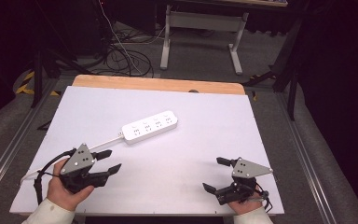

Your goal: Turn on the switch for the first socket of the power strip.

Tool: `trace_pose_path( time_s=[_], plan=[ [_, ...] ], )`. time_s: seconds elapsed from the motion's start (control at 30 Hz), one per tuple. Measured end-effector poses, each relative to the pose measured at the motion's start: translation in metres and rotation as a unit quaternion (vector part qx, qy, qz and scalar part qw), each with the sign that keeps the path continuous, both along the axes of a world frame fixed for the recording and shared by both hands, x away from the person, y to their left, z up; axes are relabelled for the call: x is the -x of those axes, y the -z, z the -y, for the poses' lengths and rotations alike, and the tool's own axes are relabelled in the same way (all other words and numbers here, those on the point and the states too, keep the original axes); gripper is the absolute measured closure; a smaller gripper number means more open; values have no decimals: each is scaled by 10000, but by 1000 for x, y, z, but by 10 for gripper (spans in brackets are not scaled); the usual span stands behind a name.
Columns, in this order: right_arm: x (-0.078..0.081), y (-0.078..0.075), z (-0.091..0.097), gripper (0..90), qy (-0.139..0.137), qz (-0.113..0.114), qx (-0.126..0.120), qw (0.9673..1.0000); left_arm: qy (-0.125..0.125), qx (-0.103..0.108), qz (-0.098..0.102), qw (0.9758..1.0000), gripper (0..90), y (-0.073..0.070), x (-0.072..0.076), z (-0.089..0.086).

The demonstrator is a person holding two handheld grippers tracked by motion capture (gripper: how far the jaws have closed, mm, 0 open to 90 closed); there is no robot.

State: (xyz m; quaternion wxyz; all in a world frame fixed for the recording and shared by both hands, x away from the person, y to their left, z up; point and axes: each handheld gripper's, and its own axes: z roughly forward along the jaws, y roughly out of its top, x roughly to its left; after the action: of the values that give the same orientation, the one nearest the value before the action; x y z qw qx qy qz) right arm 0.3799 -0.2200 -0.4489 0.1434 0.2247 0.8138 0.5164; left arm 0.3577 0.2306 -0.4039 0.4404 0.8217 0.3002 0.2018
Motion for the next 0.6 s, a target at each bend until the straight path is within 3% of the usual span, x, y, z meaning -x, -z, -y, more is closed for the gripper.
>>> trace_pose_path(
  time_s=[0.6],
  plan=[
    [1,1,0,26,2,-19,25,10000,51,-119,-88,9999,465,-18,-36,15]
  ],
)
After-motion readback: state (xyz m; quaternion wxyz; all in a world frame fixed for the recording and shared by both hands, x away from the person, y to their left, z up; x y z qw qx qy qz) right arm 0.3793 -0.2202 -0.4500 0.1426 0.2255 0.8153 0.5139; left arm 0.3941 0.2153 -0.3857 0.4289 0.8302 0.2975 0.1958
